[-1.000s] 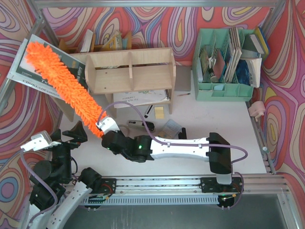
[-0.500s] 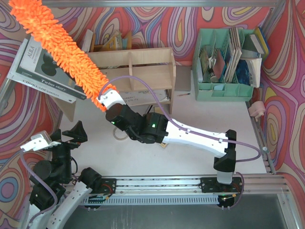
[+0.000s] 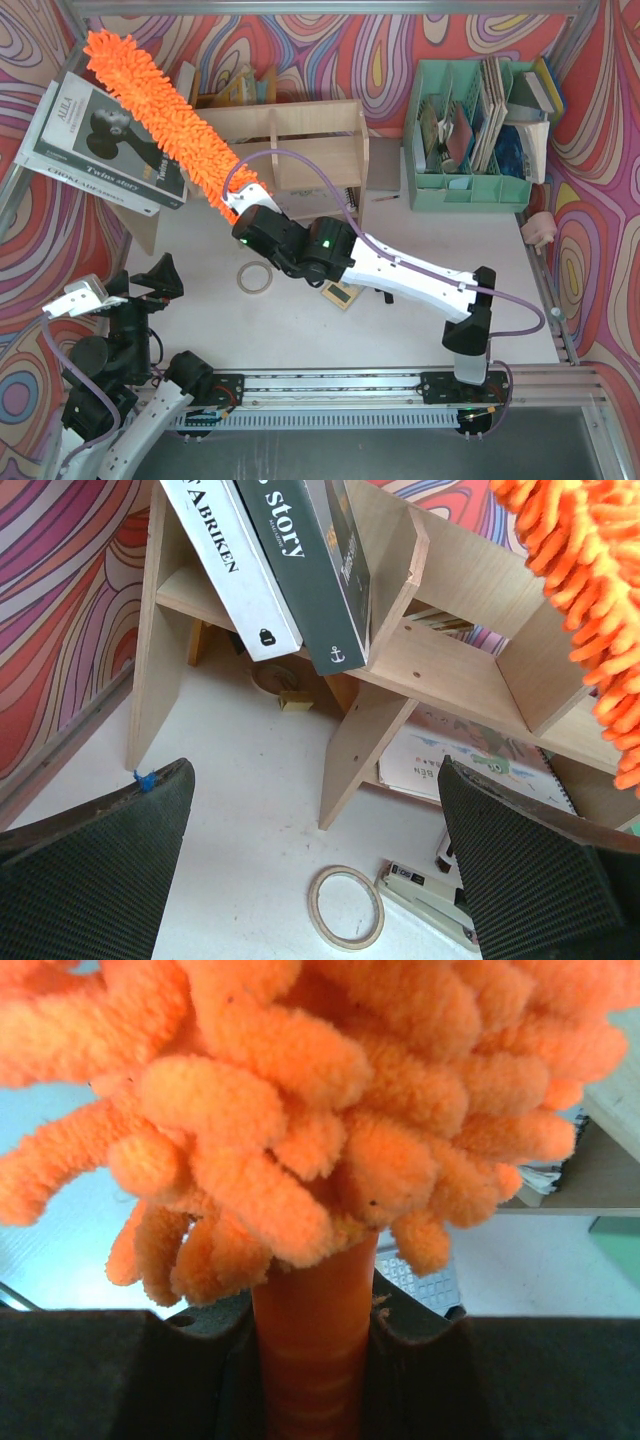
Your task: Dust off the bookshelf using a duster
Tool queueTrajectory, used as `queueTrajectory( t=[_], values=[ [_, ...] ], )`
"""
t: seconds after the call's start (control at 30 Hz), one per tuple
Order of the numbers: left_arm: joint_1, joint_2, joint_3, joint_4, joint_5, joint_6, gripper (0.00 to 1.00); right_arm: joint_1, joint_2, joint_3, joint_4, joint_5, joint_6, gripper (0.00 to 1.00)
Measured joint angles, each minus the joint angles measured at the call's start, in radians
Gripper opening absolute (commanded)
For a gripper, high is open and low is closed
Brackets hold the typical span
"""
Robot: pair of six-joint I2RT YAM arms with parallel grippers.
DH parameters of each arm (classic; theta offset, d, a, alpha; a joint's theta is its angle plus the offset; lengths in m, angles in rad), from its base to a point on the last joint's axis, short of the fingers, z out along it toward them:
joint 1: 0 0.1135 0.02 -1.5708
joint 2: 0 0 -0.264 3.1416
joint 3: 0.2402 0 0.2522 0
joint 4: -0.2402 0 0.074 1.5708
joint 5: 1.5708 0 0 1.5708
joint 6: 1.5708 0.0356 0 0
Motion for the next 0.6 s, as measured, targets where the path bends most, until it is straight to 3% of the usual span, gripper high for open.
queueTrajectory(
  t=[0.6],
  values=[
    [0.000, 0.000, 0.000, 0.000, 0.000, -0.003, 0.98, -0.082, 0.074, -0.015, -0.108, -0.048, 0.097, 0.00]
  ],
)
